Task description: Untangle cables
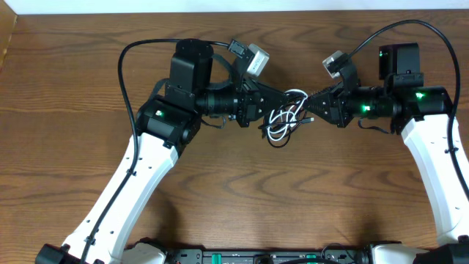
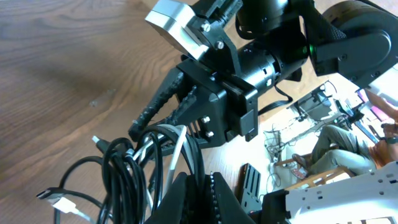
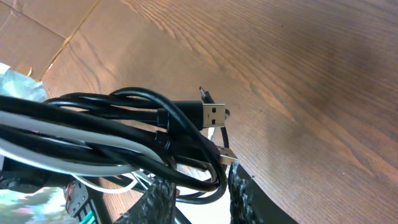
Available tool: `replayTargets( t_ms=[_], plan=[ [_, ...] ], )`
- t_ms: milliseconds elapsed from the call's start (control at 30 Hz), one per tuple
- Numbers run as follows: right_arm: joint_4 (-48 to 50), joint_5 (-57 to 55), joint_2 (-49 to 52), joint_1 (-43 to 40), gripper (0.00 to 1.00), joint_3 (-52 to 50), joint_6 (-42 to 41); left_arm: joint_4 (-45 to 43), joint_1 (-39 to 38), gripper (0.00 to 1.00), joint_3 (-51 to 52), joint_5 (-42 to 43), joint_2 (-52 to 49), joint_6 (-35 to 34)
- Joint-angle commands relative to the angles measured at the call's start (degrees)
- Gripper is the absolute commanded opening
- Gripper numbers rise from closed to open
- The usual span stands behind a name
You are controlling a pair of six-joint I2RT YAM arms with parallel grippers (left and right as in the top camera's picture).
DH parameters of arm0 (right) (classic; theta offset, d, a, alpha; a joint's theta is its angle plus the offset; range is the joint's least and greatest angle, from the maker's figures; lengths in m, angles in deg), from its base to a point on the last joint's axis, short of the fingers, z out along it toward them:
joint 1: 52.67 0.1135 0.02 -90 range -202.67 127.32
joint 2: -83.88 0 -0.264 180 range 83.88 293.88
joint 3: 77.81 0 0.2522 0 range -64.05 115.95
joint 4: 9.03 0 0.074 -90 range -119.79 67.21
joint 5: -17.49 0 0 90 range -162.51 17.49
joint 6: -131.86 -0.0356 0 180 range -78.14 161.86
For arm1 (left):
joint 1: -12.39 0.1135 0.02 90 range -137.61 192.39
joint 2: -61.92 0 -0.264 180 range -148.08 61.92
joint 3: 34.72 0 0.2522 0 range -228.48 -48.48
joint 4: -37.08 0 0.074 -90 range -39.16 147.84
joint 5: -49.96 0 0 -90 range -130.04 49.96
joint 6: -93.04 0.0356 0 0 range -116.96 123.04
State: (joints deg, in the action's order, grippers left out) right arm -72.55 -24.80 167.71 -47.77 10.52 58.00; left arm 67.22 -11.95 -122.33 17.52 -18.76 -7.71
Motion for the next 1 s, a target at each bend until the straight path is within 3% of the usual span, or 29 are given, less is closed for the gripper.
replayTargets(
  t_ms=[0, 100, 300, 533, 567, 633, 733, 833, 967],
  plan=[
    [0.57, 0.22, -0.68, 0.46, 0.24, 0.63, 1.31, -0.70, -0.98, 0.08, -0.31, 2.29, 0.22, -0.81],
    [1.44, 0.24, -0.66, 0.46, 0.21, 0.63, 1.29, -0.76, -1.86, 0.08, -0.31, 2.45, 0.22, -0.83],
    [2.89, 0.24, -0.66, 0.44, 0.02, 0.63, 1.88, -0.92, -2.75, 0.08, -0.31, 2.47, 0.22, -2.23],
    [2.38, 0.22, -0.66, 0.44, 0.02, 0.63, 2.80, -0.90, -2.71, 0.08, -0.31, 2.03, 0.22, -2.27],
    [2.40, 0.20, -0.66, 0.44, 0.07, 0.63, 2.82, -0.87, -2.75, 0.08, -0.31, 2.05, 0.22, -2.27],
    [2.60, 0.20, -0.66, 0.44, 0.36, 0.63, 3.08, -0.87, -2.75, 0.08, -0.31, 2.34, 0.22, -2.29],
    [2.58, -0.61, -0.66, 0.44, 0.50, 0.63, 5.35, -0.90, -2.75, 0.08, -0.31, 4.24, 0.22, -2.34],
    [2.58, -2.38, -0.66, 0.44, 0.51, 0.63, 5.40, -0.90, -2.75, 0.08, -0.31, 5.01, 0.22, -2.51],
    [2.14, -2.58, -0.66, 0.44, 0.42, 0.63, 7.10, -1.11, -2.75, 0.08, -0.33, 5.07, 0.24, -2.73]
  ],
)
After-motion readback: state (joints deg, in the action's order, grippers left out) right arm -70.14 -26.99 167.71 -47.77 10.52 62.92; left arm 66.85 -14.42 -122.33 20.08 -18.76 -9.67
